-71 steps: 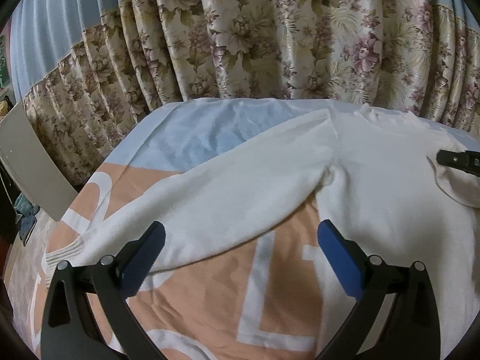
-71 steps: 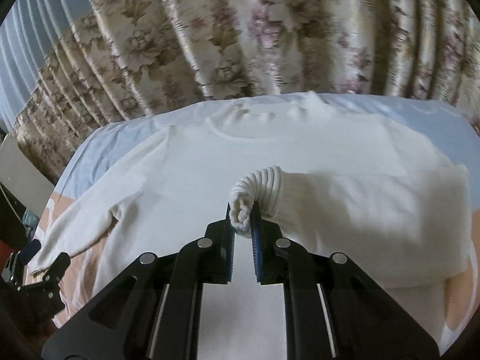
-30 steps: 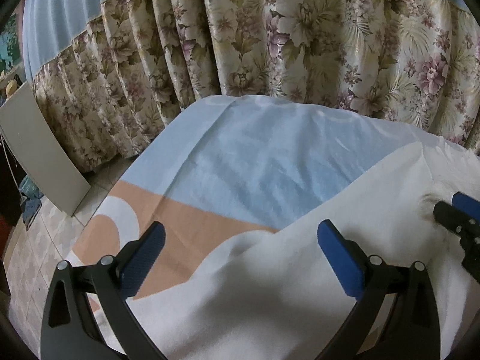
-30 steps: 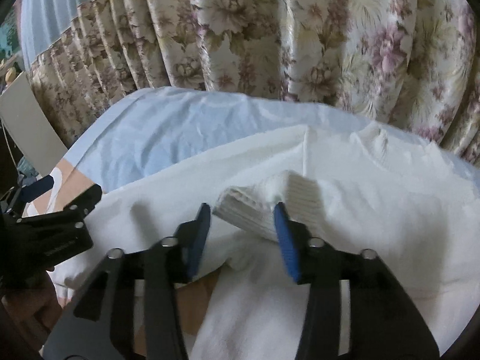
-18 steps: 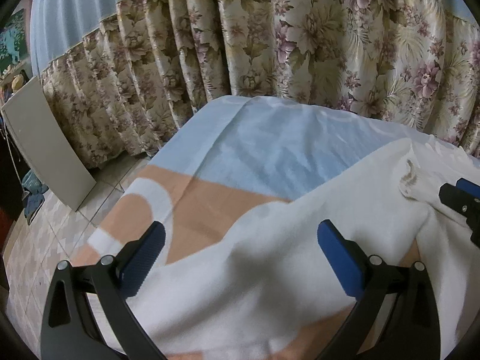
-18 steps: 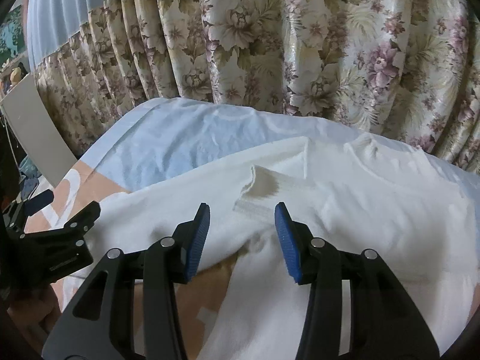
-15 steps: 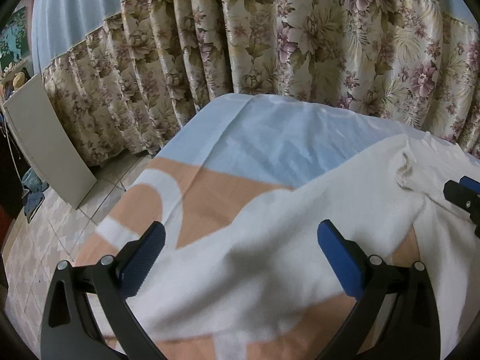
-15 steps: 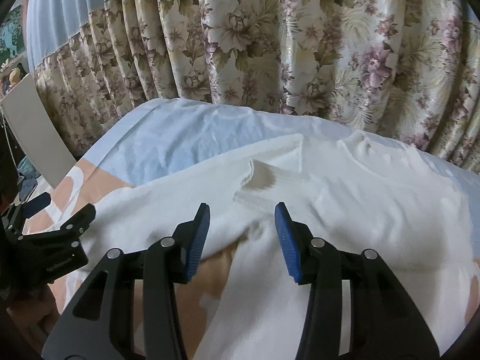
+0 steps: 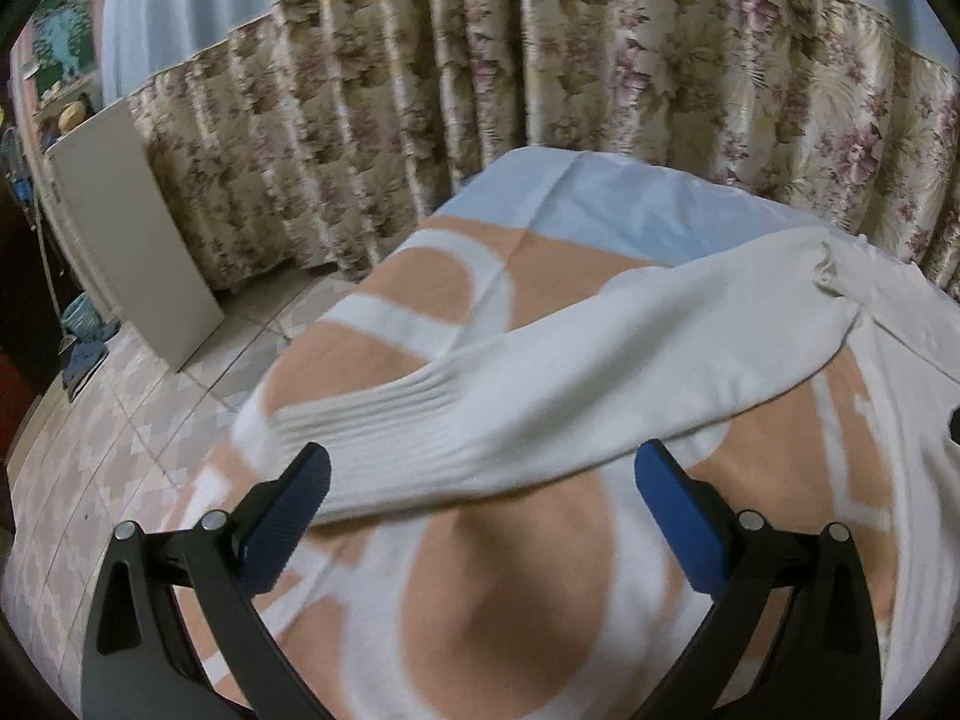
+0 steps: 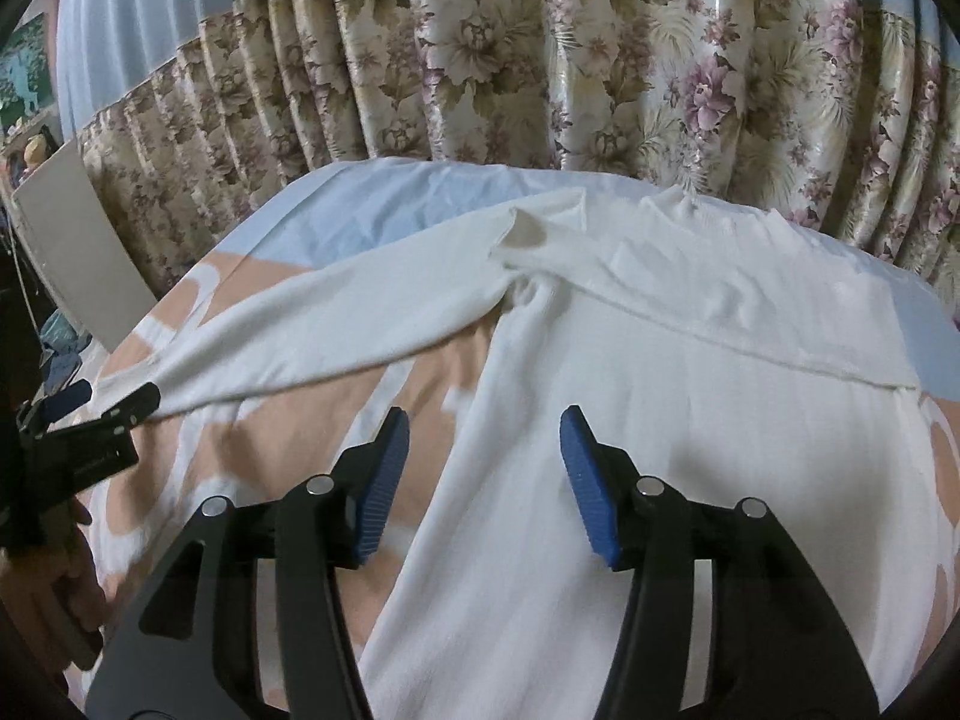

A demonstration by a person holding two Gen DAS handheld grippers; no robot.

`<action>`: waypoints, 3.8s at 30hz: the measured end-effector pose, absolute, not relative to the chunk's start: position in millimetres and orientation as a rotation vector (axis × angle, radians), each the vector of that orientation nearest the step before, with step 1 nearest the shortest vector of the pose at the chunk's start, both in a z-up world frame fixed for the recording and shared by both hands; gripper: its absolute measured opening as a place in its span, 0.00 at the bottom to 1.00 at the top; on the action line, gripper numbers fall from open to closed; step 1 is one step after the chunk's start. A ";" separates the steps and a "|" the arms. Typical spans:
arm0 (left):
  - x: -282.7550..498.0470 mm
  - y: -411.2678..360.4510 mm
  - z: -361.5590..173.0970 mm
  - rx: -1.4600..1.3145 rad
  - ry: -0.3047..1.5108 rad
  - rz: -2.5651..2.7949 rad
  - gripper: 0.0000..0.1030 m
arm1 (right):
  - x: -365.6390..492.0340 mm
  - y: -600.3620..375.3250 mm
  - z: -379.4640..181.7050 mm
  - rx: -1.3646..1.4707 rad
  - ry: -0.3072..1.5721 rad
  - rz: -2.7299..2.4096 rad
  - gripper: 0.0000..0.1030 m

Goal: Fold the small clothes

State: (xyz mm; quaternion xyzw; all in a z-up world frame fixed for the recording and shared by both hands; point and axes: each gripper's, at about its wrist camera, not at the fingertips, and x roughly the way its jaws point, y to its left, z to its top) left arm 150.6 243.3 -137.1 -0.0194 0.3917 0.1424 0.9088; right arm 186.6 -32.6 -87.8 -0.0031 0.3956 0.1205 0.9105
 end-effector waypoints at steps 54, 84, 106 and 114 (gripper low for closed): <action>168.5 238.5 -85.7 -0.138 0.753 0.169 0.07 | 157.2 -74.9 -89.6 0.055 0.821 0.202 0.64; 295.4 -87.8 -94.0 -0.048 0.788 -0.181 0.07 | 218.0 -291.6 -84.4 0.144 0.786 -0.036 0.65; 320.8 -218.4 -116.4 0.022 0.864 -0.269 0.11 | 273.9 -401.8 -94.9 0.102 0.765 -0.159 0.72; 300.7 -160.1 -88.5 -0.023 0.801 -0.222 0.43 | 267.7 -389.8 -92.3 0.107 0.764 -0.153 0.72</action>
